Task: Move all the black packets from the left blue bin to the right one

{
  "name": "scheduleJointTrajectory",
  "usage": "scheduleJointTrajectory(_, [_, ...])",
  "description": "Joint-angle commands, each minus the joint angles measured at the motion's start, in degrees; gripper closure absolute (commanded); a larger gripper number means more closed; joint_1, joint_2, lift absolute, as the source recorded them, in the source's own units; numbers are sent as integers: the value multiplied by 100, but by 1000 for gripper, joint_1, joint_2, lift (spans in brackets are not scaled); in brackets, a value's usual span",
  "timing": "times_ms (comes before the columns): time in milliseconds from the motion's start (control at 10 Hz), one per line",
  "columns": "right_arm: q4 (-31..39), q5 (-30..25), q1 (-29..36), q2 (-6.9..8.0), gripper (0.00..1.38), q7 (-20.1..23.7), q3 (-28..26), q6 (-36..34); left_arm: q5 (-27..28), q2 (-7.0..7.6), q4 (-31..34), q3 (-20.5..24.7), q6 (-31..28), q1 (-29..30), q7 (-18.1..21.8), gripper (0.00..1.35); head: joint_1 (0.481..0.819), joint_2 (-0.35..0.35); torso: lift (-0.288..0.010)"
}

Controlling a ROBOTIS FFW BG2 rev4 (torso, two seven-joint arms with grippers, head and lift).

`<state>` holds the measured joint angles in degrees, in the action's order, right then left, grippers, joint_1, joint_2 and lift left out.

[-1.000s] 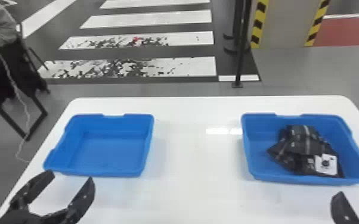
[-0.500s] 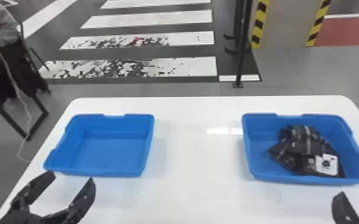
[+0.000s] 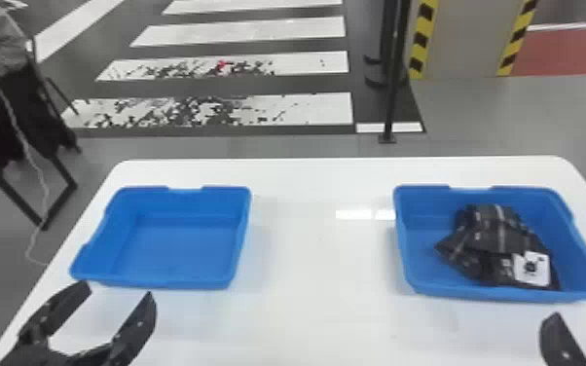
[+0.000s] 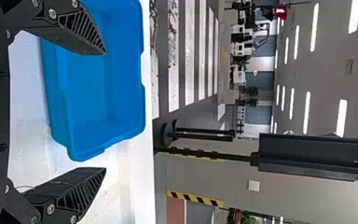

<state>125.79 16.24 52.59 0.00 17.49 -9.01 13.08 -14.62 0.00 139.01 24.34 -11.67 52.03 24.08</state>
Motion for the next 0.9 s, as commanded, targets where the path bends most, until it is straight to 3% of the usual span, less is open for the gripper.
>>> scheduleJointTrajectory(0, [0, 10, 0, 5, 154, 0, -2, 0, -11, -15, 0, 0, -14, 0, 0, 160, 695, 121, -138])
scheduleJointTrajectory(800, [-14, 44, 0, 5, 154, 0, 10, 0, -57, -15, 0, 0, -85, 28, 0, 160, 695, 121, -138])
